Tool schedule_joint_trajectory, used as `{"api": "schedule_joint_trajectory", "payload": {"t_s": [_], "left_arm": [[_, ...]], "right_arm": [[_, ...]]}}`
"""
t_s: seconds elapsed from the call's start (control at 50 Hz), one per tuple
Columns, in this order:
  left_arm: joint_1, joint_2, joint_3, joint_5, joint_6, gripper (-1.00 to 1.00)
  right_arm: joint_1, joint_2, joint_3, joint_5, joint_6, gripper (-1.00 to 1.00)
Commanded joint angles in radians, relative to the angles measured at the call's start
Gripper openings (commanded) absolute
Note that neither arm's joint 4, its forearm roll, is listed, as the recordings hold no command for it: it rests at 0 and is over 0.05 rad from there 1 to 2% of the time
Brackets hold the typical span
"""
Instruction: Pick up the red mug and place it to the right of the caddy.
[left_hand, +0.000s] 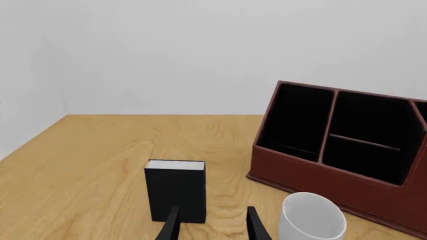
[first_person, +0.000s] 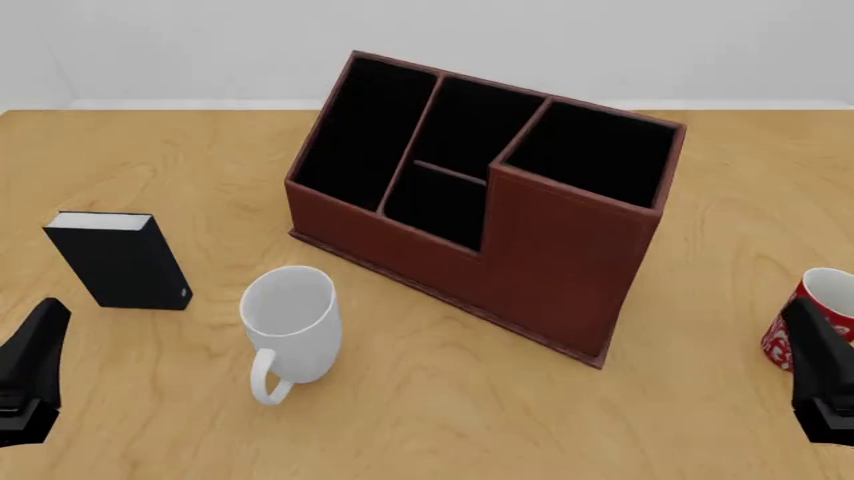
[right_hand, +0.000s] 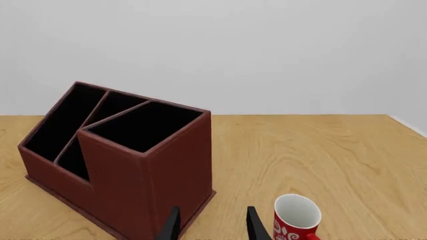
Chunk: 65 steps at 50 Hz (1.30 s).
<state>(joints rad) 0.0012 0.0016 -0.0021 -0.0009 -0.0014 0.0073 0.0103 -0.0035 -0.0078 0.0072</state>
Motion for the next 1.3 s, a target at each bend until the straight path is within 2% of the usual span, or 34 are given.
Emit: {"api": "schedule_joint_trajectory", "payload": {"t_s": [0.02,0.14,0.22,0.28,0.32,0.34,0.36,0.38,0.4,0.42,0.5,0.56,0.64,0.74,0.76,0.82,0.88,0.9,0.92,0.94,0.96,1.0,1.02,1.06,1.12,1.14,1.24,1.3], "left_arm": [[0.005,0.003,-0.001,0.002,0.007,1.00],[0.002,0.004,-0.004,0.005,0.013,1.00],[0.003,0.005,-0.003,0.002,0.013,1.00],[0.004,0.002,-0.002,0.004,0.012,1.00],[0.004,0.003,-0.005,0.004,0.013,1.00],[0.005,0.002,-0.003,0.002,0.013,1.00],[0.004,0.002,-0.003,0.002,0.013,1.00],[0.004,0.001,-0.002,0.001,0.013,1.00],[0.004,0.001,-0.002,0.001,0.013,1.00],[0.004,0.002,-0.003,0.002,0.013,1.00],[0.002,0.001,-0.003,0.001,0.015,1.00],[0.001,0.001,-0.004,0.002,0.018,1.00],[0.001,0.001,-0.007,0.005,0.021,1.00],[0.004,0.000,-0.010,0.007,0.024,1.00],[0.004,0.000,-0.012,0.009,0.024,1.00],[0.002,0.000,-0.010,0.008,0.027,1.00],[0.000,0.000,-0.013,0.011,0.027,1.00],[0.000,0.000,-0.015,0.012,0.028,1.00],[0.000,0.000,-0.013,0.010,0.029,1.00],[0.000,0.000,-0.010,0.008,0.029,1.00],[0.001,0.000,-0.012,0.010,0.029,1.00],[0.001,0.000,-0.014,0.012,0.030,1.00],[0.000,0.000,-0.015,0.012,0.030,1.00],[0.001,0.000,-0.008,0.007,0.029,1.00],[-0.001,0.000,-0.016,0.015,0.030,1.00],[-0.001,0.000,-0.015,0.013,0.030,1.00],[0.000,0.000,-0.010,0.007,0.031,1.00],[0.001,0.000,-0.017,0.013,0.031,1.00]], "right_arm": [[0.013,0.005,0.000,0.017,0.016,1.00],[0.019,0.002,-0.001,0.025,0.012,1.00],[0.043,0.058,0.002,0.004,0.000,1.00],[0.054,0.057,-0.017,0.028,-0.044,1.00],[0.025,0.071,-0.058,0.056,-0.053,1.00],[0.004,0.111,-0.095,0.075,-0.069,1.00],[0.022,0.123,-0.119,0.099,-0.089,1.00],[0.025,0.098,-0.146,0.143,-0.104,1.00],[0.030,0.074,-0.204,0.220,-0.095,1.00],[0.032,0.058,-0.233,0.260,-0.119,1.00],[0.009,0.058,-0.381,0.417,-0.127,1.00],[-0.027,0.105,-0.494,0.523,-0.091,1.00],[-0.064,0.122,-0.559,0.592,-0.095,1.00],[-0.156,0.140,-0.603,0.637,-0.156,1.00],[-0.186,0.153,-0.600,0.628,-0.196,1.00],[-0.251,0.209,-0.606,0.621,-0.211,1.00],[-0.301,0.246,-0.596,0.605,-0.270,1.00],[-0.295,0.249,-0.586,0.617,-0.312,1.00],[-0.323,0.270,-0.589,0.599,-0.303,1.00],[-0.330,0.282,-0.587,0.596,-0.313,1.00],[-0.335,0.292,-0.573,0.595,-0.348,1.00],[-0.373,0.339,-0.564,0.558,-0.353,1.00],[-0.388,0.345,-0.555,0.541,-0.394,1.00],[-0.410,0.386,-0.567,0.528,-0.397,1.00],[-0.434,0.432,-0.579,0.514,-0.440,1.00],[-0.426,0.425,-0.569,0.520,-0.482,1.00],[-0.463,0.513,-0.582,0.478,-0.523,1.00],[-0.456,0.535,-0.596,0.489,-0.542,1.00]]}}
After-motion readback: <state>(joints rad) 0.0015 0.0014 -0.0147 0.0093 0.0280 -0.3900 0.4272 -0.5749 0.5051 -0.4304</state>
